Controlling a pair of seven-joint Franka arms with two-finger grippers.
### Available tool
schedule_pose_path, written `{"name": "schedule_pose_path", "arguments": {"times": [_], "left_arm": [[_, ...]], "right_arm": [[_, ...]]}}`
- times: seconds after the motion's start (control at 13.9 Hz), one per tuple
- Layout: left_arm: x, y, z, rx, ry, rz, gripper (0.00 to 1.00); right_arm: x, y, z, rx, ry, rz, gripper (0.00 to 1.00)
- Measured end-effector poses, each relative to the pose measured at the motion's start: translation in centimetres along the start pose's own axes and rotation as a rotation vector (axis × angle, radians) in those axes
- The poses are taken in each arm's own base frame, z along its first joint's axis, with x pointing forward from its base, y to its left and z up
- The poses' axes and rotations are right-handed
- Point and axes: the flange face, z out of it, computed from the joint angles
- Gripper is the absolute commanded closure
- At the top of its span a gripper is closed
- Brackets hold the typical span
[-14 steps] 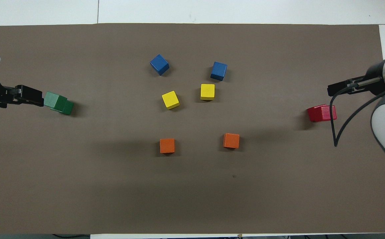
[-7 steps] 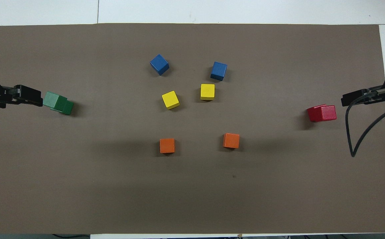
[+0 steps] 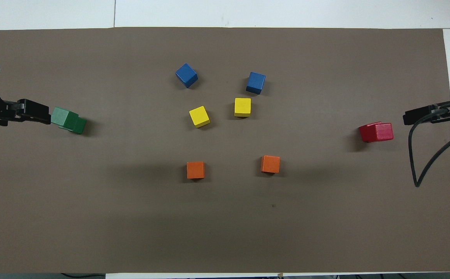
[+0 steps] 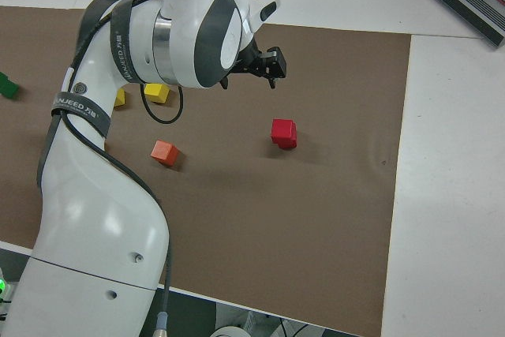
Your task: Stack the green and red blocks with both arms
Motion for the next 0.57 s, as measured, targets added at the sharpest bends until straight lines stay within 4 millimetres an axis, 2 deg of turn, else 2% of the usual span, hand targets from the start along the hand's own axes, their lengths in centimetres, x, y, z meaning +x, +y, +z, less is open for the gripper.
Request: {"name": "schedule_pose_path", "arguments": {"times": [0.57], "left_arm": [[0.01,-0.36,0.01,0.000,0.000,-0.007,0.00]], "right_arm": [[-0.33,0.43,-0.29,0.004,-0.002,0.008,0.00]]}}
